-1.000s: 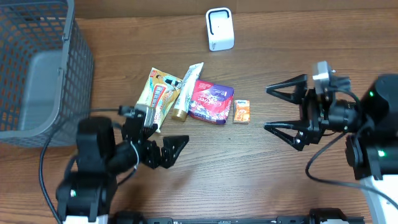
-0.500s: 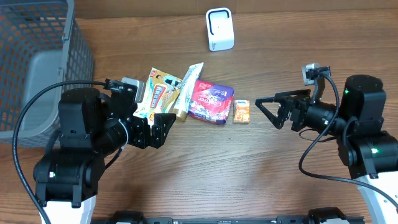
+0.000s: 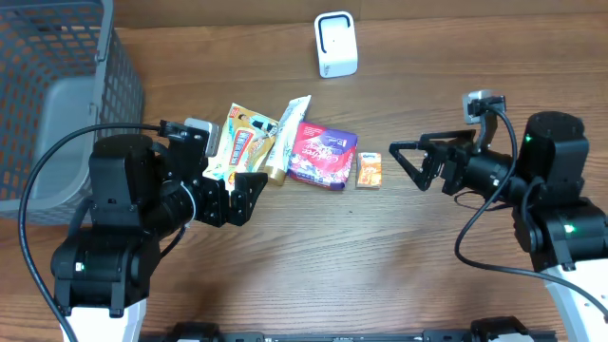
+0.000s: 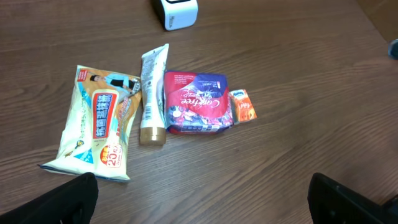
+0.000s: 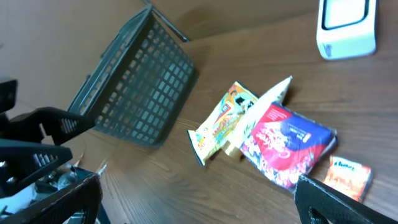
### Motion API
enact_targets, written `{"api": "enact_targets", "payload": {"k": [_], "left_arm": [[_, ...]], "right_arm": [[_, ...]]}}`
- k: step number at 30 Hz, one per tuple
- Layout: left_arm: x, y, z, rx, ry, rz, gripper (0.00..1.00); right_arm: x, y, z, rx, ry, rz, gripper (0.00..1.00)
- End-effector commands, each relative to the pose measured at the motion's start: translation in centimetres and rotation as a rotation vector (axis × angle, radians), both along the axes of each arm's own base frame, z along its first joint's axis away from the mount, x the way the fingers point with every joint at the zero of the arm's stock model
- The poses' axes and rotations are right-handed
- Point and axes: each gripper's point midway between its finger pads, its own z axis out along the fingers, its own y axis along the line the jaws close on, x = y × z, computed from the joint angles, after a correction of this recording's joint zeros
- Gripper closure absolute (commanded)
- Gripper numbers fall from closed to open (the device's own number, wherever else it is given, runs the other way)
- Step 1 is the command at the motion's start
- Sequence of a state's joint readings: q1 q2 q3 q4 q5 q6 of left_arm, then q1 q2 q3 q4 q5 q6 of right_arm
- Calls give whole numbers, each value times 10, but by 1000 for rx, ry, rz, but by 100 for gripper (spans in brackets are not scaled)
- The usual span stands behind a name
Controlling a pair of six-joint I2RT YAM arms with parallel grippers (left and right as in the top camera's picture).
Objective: Scan the item barcode
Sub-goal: 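Raise the right gripper and move it toward the small orange box, then lower the right gripper and grasp the small orange box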
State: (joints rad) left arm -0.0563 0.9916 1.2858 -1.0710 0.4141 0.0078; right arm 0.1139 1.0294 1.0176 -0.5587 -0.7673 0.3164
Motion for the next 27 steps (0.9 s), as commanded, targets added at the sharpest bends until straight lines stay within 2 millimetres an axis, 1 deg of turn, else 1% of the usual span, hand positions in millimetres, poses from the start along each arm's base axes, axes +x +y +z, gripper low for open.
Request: {"api": "enact_targets", "payload": {"k": [1, 2, 3, 9, 11, 13, 16, 19, 20, 21, 24, 27], "left_arm": [[2, 3, 6, 18, -26, -2, 0], [2, 3, 6, 18, -27, -2, 0], [2, 3, 6, 18, -26, -2, 0], [2, 3, 6, 18, -26, -2, 0], [2, 3, 6, 18, -27, -2, 0], [2, 3, 6, 18, -27, -2, 0], [2, 3, 6, 18, -26, -2, 0], [2, 3, 6, 18, -27, -2, 0], [2, 3, 6, 18, -26, -2, 0], [2, 3, 6, 18, -26, -2, 0], [2, 3, 6, 18, -27, -3, 0], [2, 3, 6, 18, -26, -2, 0]], "right_arm": [[8, -1, -19, -35, 103, -65, 0], [11, -3, -26, -61, 132, -90, 0], [18, -7, -36, -124, 190, -139, 0], [39, -26, -62, -413, 368, -261, 0], [44, -22, -75, -485, 410, -233, 0], [47, -11, -93, -519, 449, -184, 2], [49, 2, -124, -576, 497, -120, 15], [55, 14, -153, -623, 531, -75, 41], [57, 16, -161, -635, 539, -71, 49], [60, 18, -169, -650, 546, -69, 53], [67, 20, -192, -690, 567, -69, 55], [69, 25, -205, -706, 571, -44, 55]]}}
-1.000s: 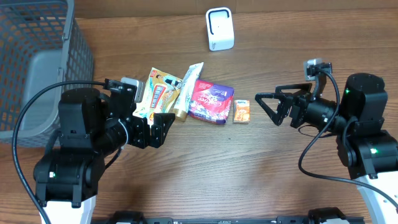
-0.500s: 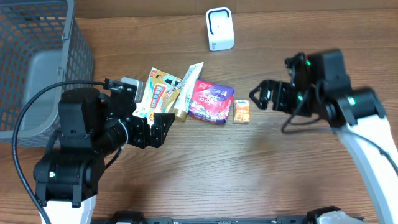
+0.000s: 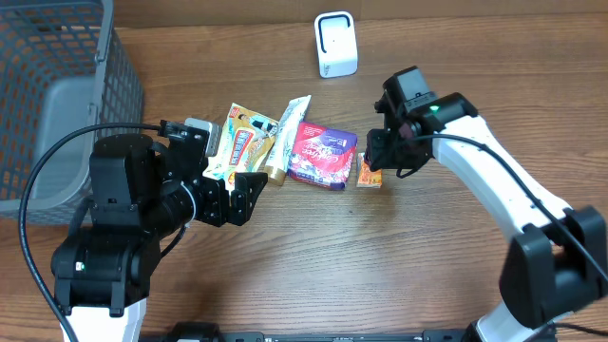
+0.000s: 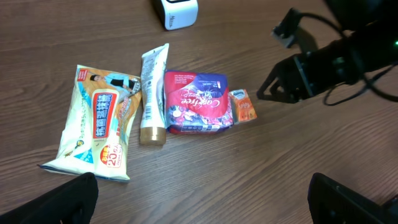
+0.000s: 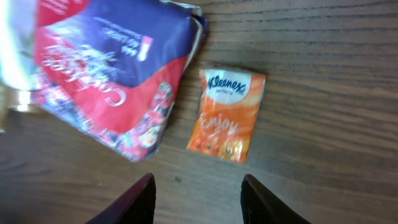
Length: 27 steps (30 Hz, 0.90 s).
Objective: Scan the item barcode
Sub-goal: 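Lower the right gripper and grasp the small orange box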
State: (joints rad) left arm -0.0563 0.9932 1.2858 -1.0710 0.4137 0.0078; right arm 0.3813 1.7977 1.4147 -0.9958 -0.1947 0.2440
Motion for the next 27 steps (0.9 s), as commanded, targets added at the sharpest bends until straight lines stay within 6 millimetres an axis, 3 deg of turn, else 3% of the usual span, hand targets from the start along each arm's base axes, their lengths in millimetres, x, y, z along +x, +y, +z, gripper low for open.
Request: {"api": "enact_targets", "payload": {"k": [1, 9, 27], "left_arm": [[2, 3, 7, 18, -28, -3, 0], [2, 3, 7, 18, -28, -3, 0], [2, 3, 7, 18, -28, -3, 0]], "right_arm": [[6, 4, -8, -34, -24, 57, 55], [8, 8, -24, -70, -31, 124, 54], [5, -14, -70, -175, -57, 99, 57]]}}
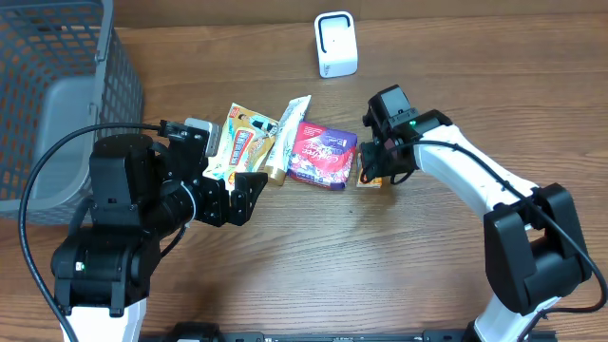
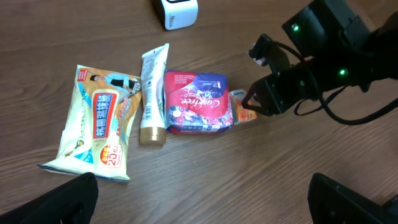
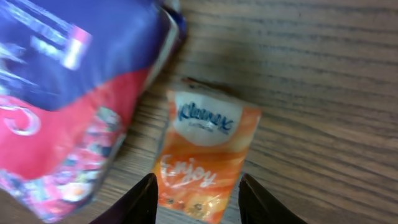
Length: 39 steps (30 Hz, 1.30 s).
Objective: Scan the item barcode
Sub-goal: 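Lower the right gripper and grasp the small orange box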
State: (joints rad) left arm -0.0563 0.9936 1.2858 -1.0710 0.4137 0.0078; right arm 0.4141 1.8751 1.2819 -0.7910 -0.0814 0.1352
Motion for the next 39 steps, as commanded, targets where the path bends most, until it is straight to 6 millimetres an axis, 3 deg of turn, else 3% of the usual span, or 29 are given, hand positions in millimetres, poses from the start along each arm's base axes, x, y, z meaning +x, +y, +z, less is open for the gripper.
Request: {"api": "enact_targets", "payload": {"k": [1, 5, 9, 13, 18, 20, 27, 34, 39], "left_arm": [[2, 3, 7, 18, -29, -3, 1], [2, 3, 7, 18, -29, -3, 0], [2, 3, 7, 18, -29, -3, 0], [2, 3, 7, 18, -29, -3, 0], [2, 3, 7, 18, -28, -3, 0], [2, 3, 7, 18, -29, -3, 0], [2, 3, 7, 18, -28, -3, 0], [2, 3, 7, 18, -28, -3, 0], [2, 3, 7, 18, -28, -3, 0]], "right_arm": [[-2, -16, -11, -84, -3, -38, 57], [5, -52, -10, -259, -53, -172, 58], [6, -74, -6, -363, -75, -245, 58], [3, -61, 1, -302, -36, -229, 60], [-1, 1, 16, -7, 37, 2, 61], [-2, 13, 20, 57, 45, 28, 61], [-2, 14, 13, 62, 38, 29, 62], [-12, 7, -24, 21, 96, 22, 68], [0, -32, -30, -177, 41, -155, 72]]}}
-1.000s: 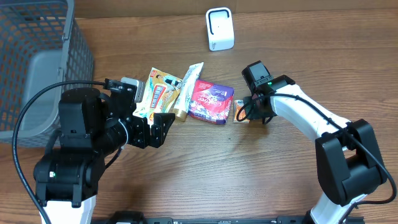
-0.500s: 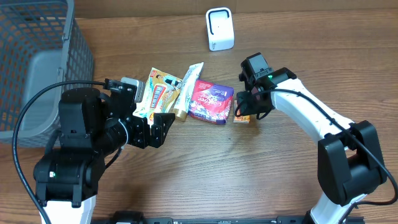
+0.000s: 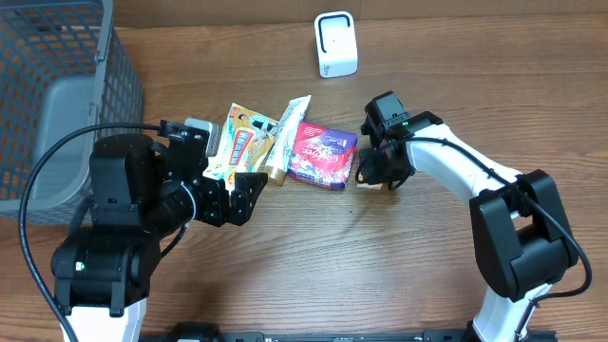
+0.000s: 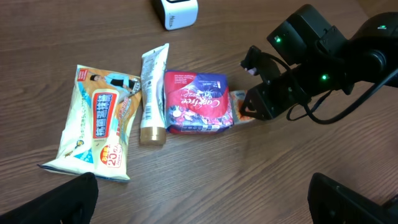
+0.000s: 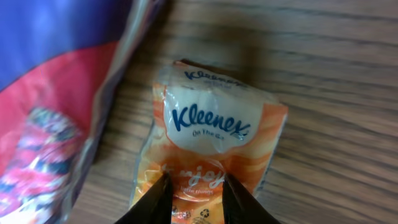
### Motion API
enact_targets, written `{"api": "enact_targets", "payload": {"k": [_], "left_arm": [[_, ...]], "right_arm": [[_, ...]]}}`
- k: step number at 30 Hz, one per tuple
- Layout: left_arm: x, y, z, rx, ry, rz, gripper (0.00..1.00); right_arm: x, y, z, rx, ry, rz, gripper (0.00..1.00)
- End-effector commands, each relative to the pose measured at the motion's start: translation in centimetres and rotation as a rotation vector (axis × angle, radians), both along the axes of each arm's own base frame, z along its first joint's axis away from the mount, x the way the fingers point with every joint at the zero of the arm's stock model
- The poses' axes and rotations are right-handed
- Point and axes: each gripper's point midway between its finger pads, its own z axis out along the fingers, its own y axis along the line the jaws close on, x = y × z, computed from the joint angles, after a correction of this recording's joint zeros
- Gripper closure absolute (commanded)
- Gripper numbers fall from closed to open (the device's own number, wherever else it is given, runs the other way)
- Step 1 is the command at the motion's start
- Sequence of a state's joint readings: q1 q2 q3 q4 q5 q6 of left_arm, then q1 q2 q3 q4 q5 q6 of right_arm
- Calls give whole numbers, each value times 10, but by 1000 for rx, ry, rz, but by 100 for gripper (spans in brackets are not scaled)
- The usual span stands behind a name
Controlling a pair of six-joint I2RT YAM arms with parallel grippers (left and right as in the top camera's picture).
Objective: Scan the item barcode
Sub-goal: 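Lower the right gripper and grasp the small orange box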
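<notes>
A small orange Kleenex tissue pack (image 5: 211, 124) lies on the wooden table, just right of a red and purple packet (image 3: 323, 152). My right gripper (image 5: 196, 202) is down on it, its fingers pinching the lower middle of the pack, whose wrap bulges between them. Overhead, the right gripper (image 3: 375, 174) covers most of the pack. In the left wrist view a sliver of the tissue pack (image 4: 238, 107) shows beside the right gripper. The white barcode scanner (image 3: 335, 44) stands at the back. My left gripper (image 4: 202, 205) hovers open, back from the row of items.
A yellow wipes pack (image 3: 242, 138) and a cream tube (image 3: 288, 133) lie left of the red packet. A grey wire basket (image 3: 57, 95) stands at the far left. The left arm's body (image 3: 133, 218) fills the near left.
My right gripper has come down closer onto the tissue pack and its fingers have narrowed onto the pack's middle. The left arm and the other items have not moved.
First my right gripper hung wide open at the far right, away from the items. Then it was above the tissue pack with its fingers partly drawn in, then lower over it. Now the fingers pinch the pack on the table. The left arm stayed still.
</notes>
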State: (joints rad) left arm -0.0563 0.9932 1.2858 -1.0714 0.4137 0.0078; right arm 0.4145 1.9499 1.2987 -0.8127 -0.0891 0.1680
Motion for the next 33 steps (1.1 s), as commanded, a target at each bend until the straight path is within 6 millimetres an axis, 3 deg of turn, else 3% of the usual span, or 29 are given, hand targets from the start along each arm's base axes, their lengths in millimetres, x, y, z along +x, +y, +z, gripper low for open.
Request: {"api": "enact_targets", "payload": {"k": [1, 4, 9, 14, 17, 24, 33], "left_arm": [[2, 3, 7, 18, -28, -3, 0], [2, 3, 7, 18, -28, -3, 0], [2, 3, 7, 18, -28, -3, 0], [2, 3, 7, 18, -28, -3, 0], [2, 3, 7, 18, -27, -3, 0], [1, 3, 6, 18, -26, -3, 0], [1, 3, 6, 18, -26, -3, 0]], "right_arm": [[7, -38, -6, -199, -49, -146, 72], [7, -59, -2, -297, -60, -203, 70], [11, -80, 18, -405, -73, -230, 54], [15, -70, 43, -385, -57, -185, 45], [14, -46, 51, -285, -25, -86, 44], [6, -22, 36, -252, -30, -6, 43], [-2, -36, 5, -296, -45, -60, 48]]}}
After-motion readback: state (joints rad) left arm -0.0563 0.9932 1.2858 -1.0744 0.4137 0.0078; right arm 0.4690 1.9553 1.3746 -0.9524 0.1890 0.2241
